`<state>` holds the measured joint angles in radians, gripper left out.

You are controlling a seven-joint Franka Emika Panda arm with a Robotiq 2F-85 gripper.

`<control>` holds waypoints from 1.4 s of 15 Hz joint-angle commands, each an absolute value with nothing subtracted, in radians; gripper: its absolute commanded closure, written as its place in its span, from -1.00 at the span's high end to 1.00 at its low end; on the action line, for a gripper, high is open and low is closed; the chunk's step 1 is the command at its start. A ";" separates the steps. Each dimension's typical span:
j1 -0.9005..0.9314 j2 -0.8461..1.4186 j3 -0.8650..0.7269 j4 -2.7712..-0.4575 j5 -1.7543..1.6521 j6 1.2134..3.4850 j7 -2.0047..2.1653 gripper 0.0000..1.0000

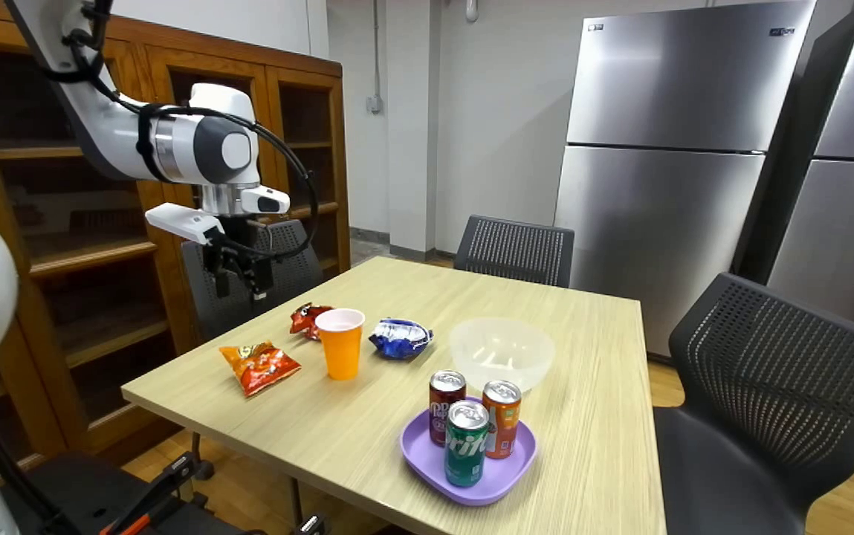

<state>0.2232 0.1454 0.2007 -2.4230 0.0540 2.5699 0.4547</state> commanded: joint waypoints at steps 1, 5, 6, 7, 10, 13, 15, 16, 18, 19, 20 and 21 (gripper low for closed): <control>0.248 0.226 0.180 -2.360 0.036 2.573 0.508 1.00; 0.259 0.289 0.161 -2.321 0.055 2.577 0.513 1.00; 0.260 0.305 0.157 -2.312 0.061 2.576 0.512 1.00; 0.262 0.320 0.154 -2.303 0.065 2.575 0.512 1.00; 0.265 0.359 0.149 -2.277 0.080 2.576 0.507 1.00; 0.267 0.396 0.147 -2.253 0.103 2.577 0.501 1.00; 0.266 0.420 0.147 -2.238 0.122 2.578 0.496 1.00; 0.265 0.429 0.147 -2.231 0.130 2.579 0.494 1.00; 0.262 0.446 0.149 -2.218 0.151 2.582 0.487 1.00; 0.260 0.455 0.150 -2.211 0.162 2.584 0.485 1.00; 0.259 0.462 0.151 -2.205 0.171 2.585 0.483 1.00; 0.258 0.468 0.151 -2.199 0.179 2.586 0.481 1.00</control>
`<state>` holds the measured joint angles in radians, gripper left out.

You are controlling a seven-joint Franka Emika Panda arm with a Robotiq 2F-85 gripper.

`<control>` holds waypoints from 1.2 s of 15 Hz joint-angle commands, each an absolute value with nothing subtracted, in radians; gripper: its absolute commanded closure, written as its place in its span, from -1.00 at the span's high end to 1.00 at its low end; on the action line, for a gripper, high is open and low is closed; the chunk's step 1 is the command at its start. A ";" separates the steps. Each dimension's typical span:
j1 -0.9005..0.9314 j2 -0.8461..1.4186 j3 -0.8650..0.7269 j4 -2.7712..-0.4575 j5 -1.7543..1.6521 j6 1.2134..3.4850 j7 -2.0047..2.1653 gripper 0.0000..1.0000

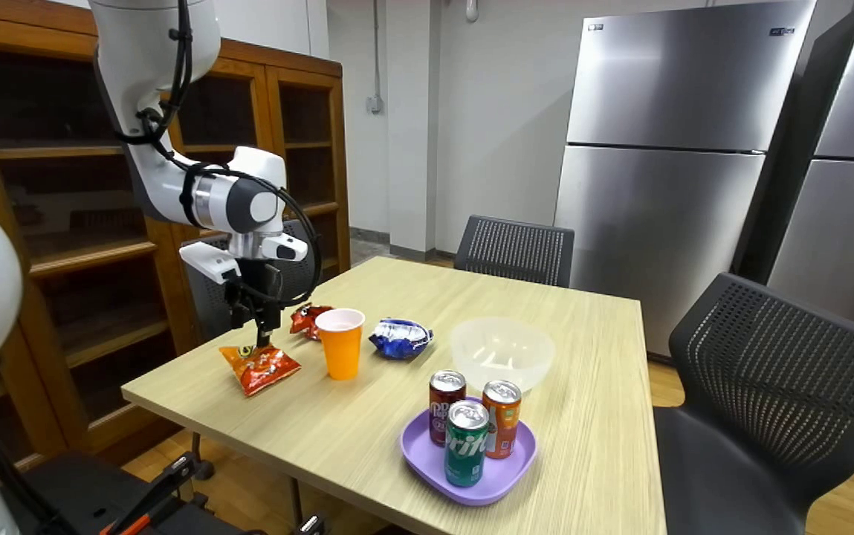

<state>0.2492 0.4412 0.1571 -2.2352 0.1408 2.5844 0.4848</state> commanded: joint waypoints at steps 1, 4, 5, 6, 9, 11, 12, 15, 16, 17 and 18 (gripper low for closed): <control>0.258 0.474 0.151 -2.194 0.186 2.586 0.480 1.00; 0.255 0.489 0.152 -2.181 0.205 2.587 0.476 1.00; 0.255 0.493 0.151 -2.177 0.210 2.587 0.474 1.00; 0.254 0.498 0.152 -2.173 0.216 2.588 0.473 1.00; 0.253 0.508 0.154 -2.163 0.229 2.586 0.468 1.00; 0.253 0.514 0.155 -2.158 0.235 2.586 0.466 1.00; 0.252 0.518 0.156 -2.155 0.239 2.584 0.464 1.00; 0.251 0.524 0.157 -2.151 0.243 2.583 0.462 1.00; 0.251 0.526 0.158 -2.150 0.244 2.584 0.462 1.00; 0.251 0.527 0.158 -2.150 0.245 2.584 0.461 1.00; 0.251 0.529 0.158 -2.149 0.247 2.583 0.461 1.00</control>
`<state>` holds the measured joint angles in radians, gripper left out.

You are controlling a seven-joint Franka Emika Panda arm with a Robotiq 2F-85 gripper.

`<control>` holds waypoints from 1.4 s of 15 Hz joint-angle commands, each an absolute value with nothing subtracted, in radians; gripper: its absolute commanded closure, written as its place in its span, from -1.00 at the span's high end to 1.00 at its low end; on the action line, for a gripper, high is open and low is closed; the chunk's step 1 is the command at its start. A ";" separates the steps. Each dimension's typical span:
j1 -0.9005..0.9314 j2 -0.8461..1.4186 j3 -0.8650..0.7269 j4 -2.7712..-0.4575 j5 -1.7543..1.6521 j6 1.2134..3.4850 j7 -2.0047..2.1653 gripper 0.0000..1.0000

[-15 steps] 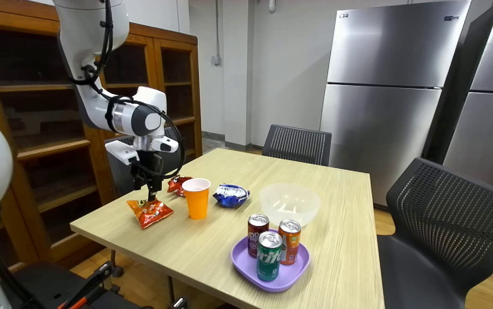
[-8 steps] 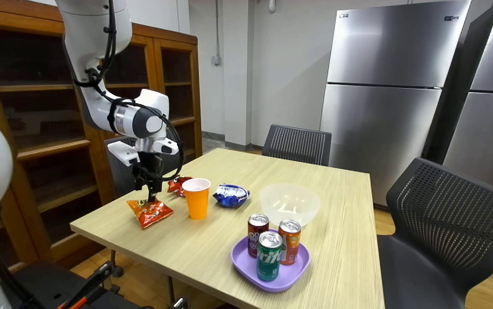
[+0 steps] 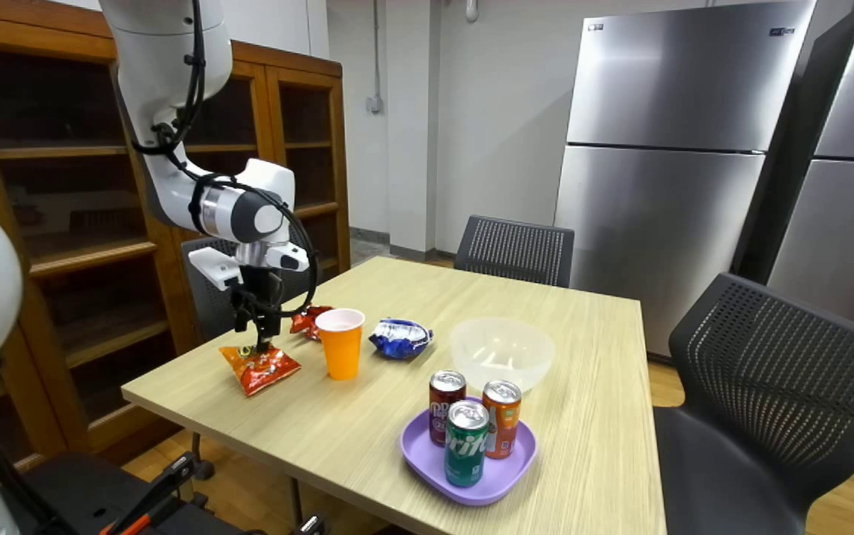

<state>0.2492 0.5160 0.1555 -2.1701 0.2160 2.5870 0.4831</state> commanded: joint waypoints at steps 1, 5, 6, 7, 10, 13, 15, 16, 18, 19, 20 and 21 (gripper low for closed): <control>0.251 0.530 0.158 -2.148 0.247 2.583 0.461 1.00; 0.250 0.534 0.159 -2.146 0.254 2.585 0.462 0.16; 0.250 0.534 0.159 -2.146 0.256 2.585 0.462 -0.02; 0.251 0.533 0.158 -2.146 0.257 2.585 0.462 -0.16; 0.250 0.530 0.158 -2.149 0.260 2.588 0.462 -0.64; 0.251 0.529 0.159 -2.151 0.265 2.589 0.463 -0.99; 0.252 0.528 0.159 -2.152 0.265 2.589 0.463 -1.00; 0.252 0.526 0.159 -2.153 0.265 2.588 0.464 -1.00; 0.254 0.517 0.160 -2.159 0.264 2.588 0.463 -1.00; 0.254 0.507 0.164 -2.165 0.264 2.587 0.459 -1.00; 0.253 0.498 0.171 -2.170 0.266 2.585 0.452 -1.00; 0.258 0.485 0.173 -2.178 0.261 2.585 0.449 -1.00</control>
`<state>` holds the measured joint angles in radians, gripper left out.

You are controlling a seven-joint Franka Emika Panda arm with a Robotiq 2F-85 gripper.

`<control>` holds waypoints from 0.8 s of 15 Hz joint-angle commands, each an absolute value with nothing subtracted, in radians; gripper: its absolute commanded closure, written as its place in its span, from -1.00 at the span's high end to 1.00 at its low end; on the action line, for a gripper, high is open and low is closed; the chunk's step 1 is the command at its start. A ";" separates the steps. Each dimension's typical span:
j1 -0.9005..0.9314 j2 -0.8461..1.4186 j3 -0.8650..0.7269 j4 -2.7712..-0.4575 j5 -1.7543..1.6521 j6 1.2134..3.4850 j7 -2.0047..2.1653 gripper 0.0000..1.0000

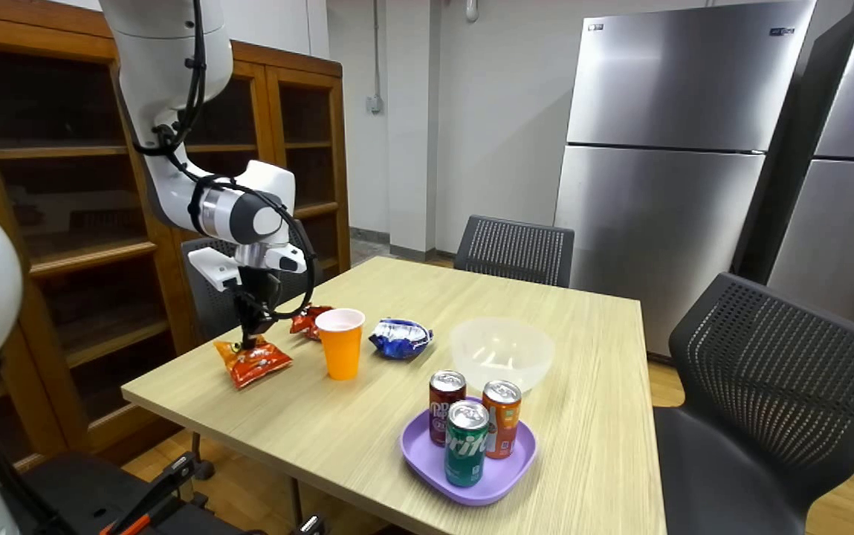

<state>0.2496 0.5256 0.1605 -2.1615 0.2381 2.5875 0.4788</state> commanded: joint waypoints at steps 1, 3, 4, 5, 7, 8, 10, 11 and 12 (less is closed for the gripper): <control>0.258 0.475 0.179 -2.184 0.262 2.586 0.441 -1.00; 0.261 0.438 0.186 -2.201 0.256 2.587 0.431 -1.00; 0.263 0.422 0.188 -2.207 0.254 2.588 0.427 -1.00; 0.264 0.400 0.189 -2.215 0.253 2.587 0.421 -1.00; 0.267 0.354 0.187 -2.232 0.243 2.584 0.413 -1.00; 0.265 0.327 0.186 -2.241 0.239 2.579 0.408 -1.00; 0.262 0.274 0.186 -2.260 0.231 2.571 0.390 -1.00; 0.259 0.247 0.186 -2.270 0.228 2.566 0.381 -1.00; 0.257 0.220 0.186 -2.279 0.226 2.564 0.371 -1.00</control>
<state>0.2656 0.3335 0.1838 -2.2169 0.2350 2.5858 0.4088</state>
